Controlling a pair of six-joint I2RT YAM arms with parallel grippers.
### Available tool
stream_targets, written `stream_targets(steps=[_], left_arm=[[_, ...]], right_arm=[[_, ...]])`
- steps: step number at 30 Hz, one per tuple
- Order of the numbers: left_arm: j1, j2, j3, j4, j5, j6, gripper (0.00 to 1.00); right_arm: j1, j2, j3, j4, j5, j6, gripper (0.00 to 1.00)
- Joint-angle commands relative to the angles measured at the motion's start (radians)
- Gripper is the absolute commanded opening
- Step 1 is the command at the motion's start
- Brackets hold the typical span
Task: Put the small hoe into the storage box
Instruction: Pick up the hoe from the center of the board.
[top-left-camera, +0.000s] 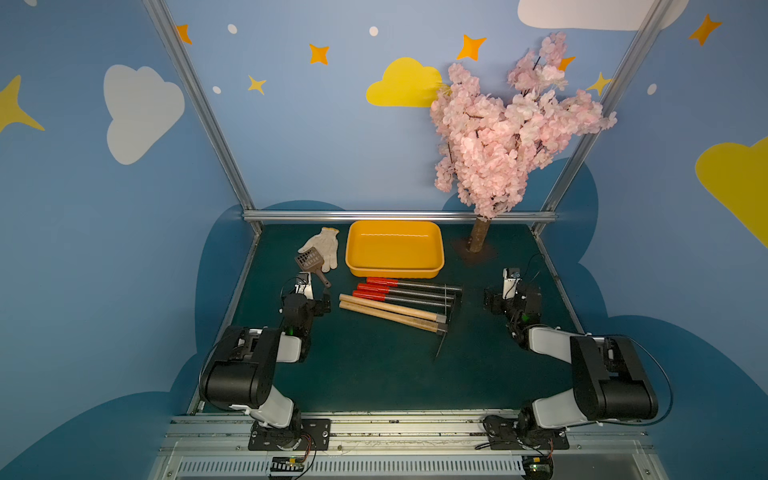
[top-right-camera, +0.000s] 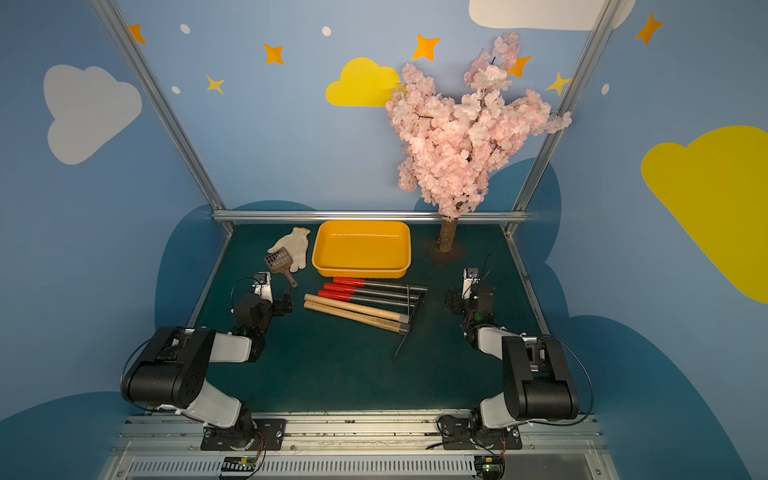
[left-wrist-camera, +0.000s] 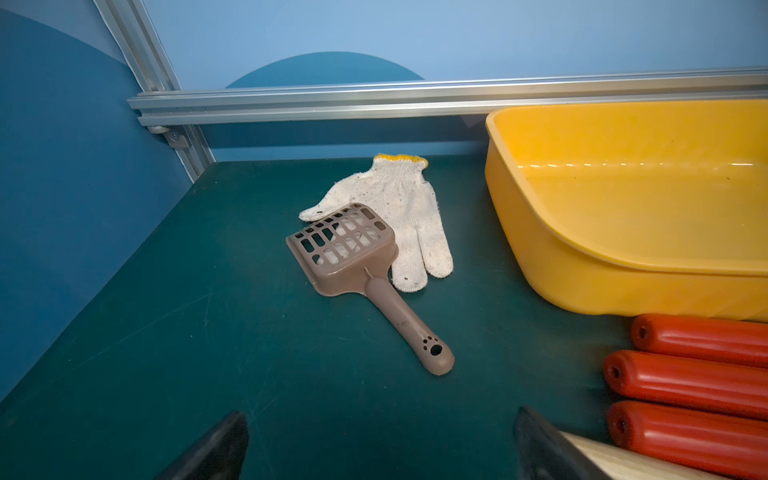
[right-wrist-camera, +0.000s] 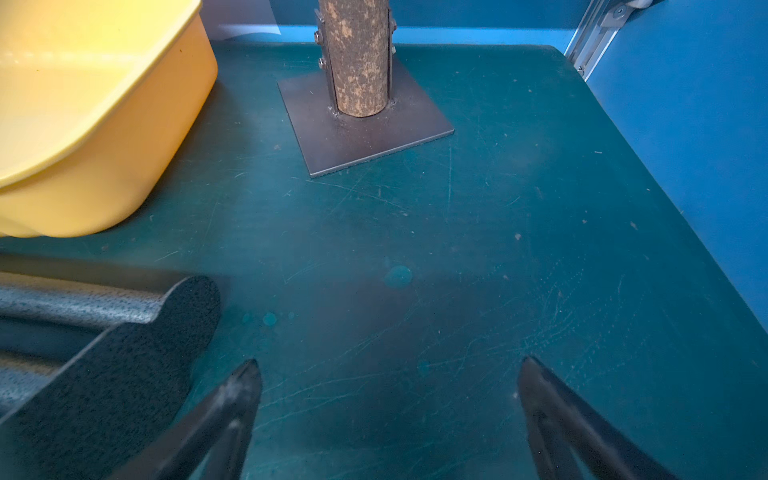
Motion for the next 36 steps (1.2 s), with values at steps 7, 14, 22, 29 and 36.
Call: stream_targets(steps=[7, 14, 22, 29, 36], left_arm=[[0.025, 0.004, 0.012, -0.031, 0.057, -0.001, 1.00], [0.056, 0.000, 0.025, -0.061, 0.125, -0.016, 0.97], [0.049, -0.132, 0.051, -0.215, 0.022, -0.035, 0.77], [0.041, -0.354, 0.193, -0.677, -0.002, -0.233, 0.76], [0.025, -0.489, 0.153, -0.743, 0.255, -0.431, 0.74]], right_arm=[[0.001, 0.002, -0.010, 0.024, -0.003, 0.002, 0.95], [-0.002, 0.003, -0.009, 0.022, -0.008, 0.001, 0.95], [0.007, -0.104, 0.006, -0.041, -0.032, -0.003, 0.67], [0.066, -0.133, 0.390, -0.683, -0.241, 0.060, 0.60], [0.337, -0.039, 0.676, -1.076, -0.464, -0.137, 0.58]])
